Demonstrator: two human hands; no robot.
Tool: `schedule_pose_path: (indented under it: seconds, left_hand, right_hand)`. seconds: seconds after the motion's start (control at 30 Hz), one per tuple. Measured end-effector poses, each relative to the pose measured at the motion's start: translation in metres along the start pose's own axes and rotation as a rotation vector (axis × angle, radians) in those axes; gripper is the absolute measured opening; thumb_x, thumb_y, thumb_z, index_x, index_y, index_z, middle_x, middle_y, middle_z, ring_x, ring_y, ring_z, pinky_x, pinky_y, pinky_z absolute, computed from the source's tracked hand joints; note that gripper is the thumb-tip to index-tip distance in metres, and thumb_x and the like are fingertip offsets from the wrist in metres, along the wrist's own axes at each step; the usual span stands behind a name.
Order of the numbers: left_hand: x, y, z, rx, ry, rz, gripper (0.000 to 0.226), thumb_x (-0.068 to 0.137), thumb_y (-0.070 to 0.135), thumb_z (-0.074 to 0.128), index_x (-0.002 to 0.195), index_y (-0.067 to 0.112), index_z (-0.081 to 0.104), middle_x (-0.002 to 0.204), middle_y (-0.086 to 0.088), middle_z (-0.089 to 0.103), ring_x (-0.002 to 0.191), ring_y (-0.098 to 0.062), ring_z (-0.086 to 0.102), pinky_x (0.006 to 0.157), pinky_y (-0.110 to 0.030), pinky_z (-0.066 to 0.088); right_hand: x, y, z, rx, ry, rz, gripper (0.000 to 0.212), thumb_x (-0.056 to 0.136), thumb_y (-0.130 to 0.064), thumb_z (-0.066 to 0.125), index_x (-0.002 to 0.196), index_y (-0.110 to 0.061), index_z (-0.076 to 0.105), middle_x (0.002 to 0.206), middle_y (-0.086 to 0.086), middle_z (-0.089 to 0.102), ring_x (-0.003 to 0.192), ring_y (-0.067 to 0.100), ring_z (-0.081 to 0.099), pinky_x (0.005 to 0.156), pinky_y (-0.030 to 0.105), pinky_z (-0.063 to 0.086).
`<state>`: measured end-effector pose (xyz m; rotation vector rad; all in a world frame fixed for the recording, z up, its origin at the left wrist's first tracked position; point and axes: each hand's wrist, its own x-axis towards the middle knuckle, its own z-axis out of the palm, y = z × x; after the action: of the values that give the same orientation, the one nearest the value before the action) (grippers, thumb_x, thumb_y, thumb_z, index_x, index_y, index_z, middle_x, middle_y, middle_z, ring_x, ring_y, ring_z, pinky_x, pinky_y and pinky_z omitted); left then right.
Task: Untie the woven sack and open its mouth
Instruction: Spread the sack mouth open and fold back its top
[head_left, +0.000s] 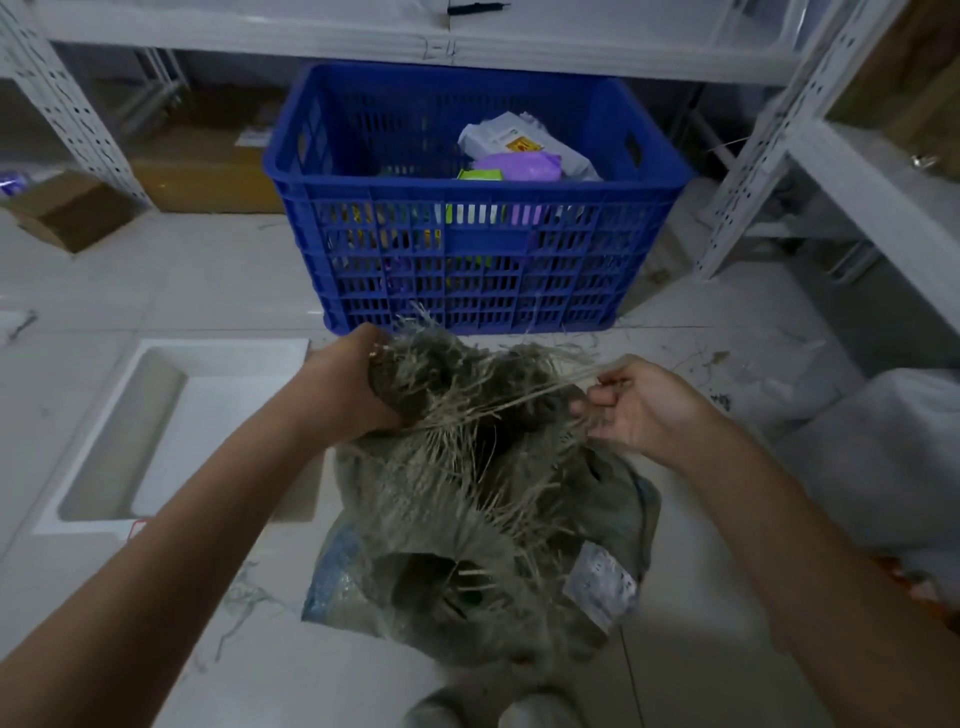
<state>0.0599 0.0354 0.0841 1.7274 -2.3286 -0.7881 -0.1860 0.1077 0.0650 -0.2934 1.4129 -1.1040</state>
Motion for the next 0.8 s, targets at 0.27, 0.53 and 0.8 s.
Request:
schedule_pose_path:
  seconds: [0.27, 0.53, 0.8]
  left_hand:
    - [0.0, -0.021, -0.006, 0.394, 0.136, -0.126, 0.03, 0.075, 0.006, 0.055, 0.104, 0.003, 0.061, 0.103, -0.022, 0.064, 0.096, -0.04, 0.06, 0.077, -0.041, 0.05]
    - [0.004, -0.07, 0.003, 0.148, 0.198, -0.385, 0.022, 0.082, 0.019, 0.055, 0.092, 0.003, 0.066, 0.085, -0.016, 0.067, 0.078, -0.036, 0.061, 0.074, -0.038, 0.051]
    - [-0.038, -0.016, -0.007, -0.264, 0.119, -0.278, 0.107, 0.062, 0.04, 0.08, 0.148, 0.016, 0.021, 0.153, -0.011, 0.026, 0.137, -0.03, 0.032, 0.112, -0.044, 0.03]
  right_hand:
    - [-0.011, -0.004, -0.009, -1.46, 0.05, -0.103, 0.065, 0.065, -0.055, 0.074, 0.116, -0.018, 0.06, 0.116, -0.001, 0.059, 0.105, 0.019, 0.057, 0.08, 0.027, 0.045]
    - [-0.001, 0.017, -0.045, -1.843, 0.333, -0.403, 0.045, 0.075, -0.063, 0.056, 0.103, -0.028, 0.062, 0.096, -0.001, 0.042, 0.098, 0.02, 0.057, 0.074, 0.027, 0.035]
    - [-0.002, 0.04, -0.055, -2.16, 0.392, -0.556, 0.041, 0.077, -0.047, 0.059, 0.111, -0.023, 0.061, 0.105, 0.004, 0.062, 0.089, 0.022, 0.065, 0.058, 0.025, 0.035]
